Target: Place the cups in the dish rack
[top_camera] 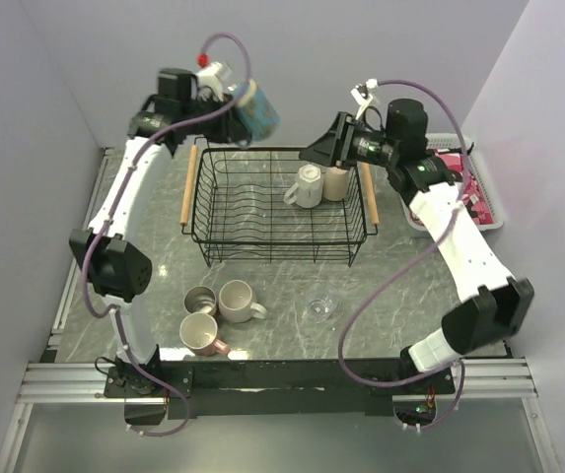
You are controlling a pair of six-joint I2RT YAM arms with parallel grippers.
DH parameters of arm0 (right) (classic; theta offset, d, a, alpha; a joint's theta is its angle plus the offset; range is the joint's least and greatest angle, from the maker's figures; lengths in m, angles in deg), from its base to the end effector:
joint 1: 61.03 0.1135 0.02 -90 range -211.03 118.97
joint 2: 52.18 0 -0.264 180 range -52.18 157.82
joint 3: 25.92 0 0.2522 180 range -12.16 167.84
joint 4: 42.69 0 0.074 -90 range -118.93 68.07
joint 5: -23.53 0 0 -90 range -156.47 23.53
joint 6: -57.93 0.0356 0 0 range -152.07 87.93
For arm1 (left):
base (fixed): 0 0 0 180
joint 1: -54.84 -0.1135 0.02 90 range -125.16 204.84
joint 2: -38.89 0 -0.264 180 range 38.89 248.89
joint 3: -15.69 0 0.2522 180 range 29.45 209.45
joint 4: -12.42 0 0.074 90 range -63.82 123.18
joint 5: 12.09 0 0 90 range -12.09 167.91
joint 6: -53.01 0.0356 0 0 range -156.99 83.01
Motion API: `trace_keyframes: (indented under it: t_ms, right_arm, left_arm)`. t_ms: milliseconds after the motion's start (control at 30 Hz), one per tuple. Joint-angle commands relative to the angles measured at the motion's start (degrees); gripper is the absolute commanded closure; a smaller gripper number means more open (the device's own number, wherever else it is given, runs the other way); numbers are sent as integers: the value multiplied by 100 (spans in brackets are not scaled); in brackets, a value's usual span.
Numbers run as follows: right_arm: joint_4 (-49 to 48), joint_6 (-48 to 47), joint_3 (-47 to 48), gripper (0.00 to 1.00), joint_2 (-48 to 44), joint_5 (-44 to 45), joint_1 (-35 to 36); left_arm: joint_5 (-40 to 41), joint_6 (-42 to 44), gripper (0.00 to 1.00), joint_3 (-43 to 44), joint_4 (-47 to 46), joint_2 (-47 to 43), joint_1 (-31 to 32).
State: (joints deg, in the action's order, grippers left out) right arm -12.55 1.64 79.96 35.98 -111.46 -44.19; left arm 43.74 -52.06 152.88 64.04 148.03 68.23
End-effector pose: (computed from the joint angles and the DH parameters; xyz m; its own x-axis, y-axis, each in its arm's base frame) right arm 0.3264 0.1251 0.4328 -0.6517 0.2128 -0.7280 -0.6059 0.4313 0.6685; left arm 0.4078 -0.1176 0.4401 -0.5556 -0.0889 -0.8267 0.5674 0.6862 -0.4552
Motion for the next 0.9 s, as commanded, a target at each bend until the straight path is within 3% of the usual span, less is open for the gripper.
trace_keyframes:
  t_ms: [0,467,867]
  right_arm:
    - [840,-1085,-229,46,-536,737,-40]
    - [1280,-1561,-651,44,-1091,1440,-216]
    - [1218,-1289,-669,44,-1073,1493,-330]
  left_arm:
    - [578,927,99,267,-122,27,471]
    - [1211,1147,99,427,-183,679,797]
    - [1413,1709,99,-459,-570,529,788]
